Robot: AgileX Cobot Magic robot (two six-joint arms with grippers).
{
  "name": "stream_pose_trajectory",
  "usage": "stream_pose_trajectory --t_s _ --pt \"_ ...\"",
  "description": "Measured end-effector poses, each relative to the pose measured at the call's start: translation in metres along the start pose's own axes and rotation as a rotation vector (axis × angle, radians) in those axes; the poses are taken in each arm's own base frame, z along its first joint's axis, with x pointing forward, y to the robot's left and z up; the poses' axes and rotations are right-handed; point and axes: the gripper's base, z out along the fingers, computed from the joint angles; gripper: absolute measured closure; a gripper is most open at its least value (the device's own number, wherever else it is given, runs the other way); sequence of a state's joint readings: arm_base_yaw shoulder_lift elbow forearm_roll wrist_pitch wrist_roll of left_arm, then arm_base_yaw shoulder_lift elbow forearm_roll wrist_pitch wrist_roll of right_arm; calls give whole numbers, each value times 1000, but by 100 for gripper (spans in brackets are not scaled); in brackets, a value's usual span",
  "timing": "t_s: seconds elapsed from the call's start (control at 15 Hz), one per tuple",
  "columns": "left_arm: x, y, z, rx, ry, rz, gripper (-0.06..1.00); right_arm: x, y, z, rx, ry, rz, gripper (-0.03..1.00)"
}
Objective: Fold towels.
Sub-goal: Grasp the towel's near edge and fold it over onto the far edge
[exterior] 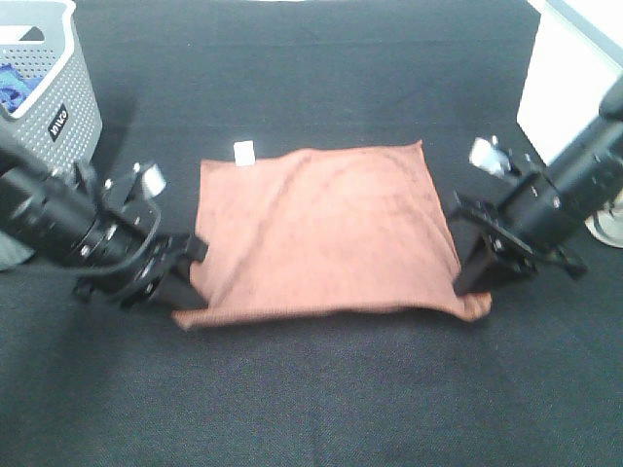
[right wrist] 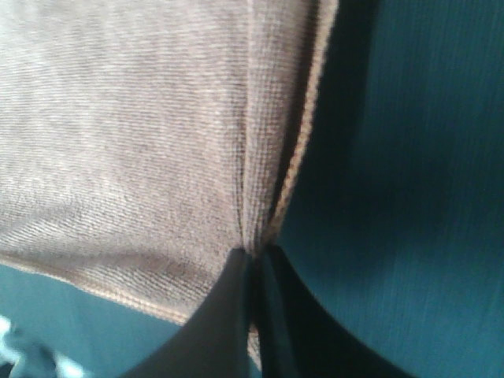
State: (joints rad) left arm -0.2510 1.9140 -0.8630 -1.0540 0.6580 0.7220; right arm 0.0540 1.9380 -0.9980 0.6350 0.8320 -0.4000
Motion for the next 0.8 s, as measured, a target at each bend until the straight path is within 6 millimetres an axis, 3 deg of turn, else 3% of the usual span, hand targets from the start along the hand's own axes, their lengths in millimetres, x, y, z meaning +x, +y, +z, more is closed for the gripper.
stream_pose_trajectory --t_s 0.2,0.47,0.6,0.8 --pt "22 1 -7 -5 25 -14 94 26 -4 5 1 44 32 97" --pt "15 -8 -21 -14 -45 30 94 19 1 -4 -5 -23 -9 97" --pt "-3 -14 -30 -35 -139 61 94 -2 7 -17 -1 -136 -51 97" --pt "-39 -20 -41 -86 -300 97 94 -51 21 -39 -5 -284 -112 97"
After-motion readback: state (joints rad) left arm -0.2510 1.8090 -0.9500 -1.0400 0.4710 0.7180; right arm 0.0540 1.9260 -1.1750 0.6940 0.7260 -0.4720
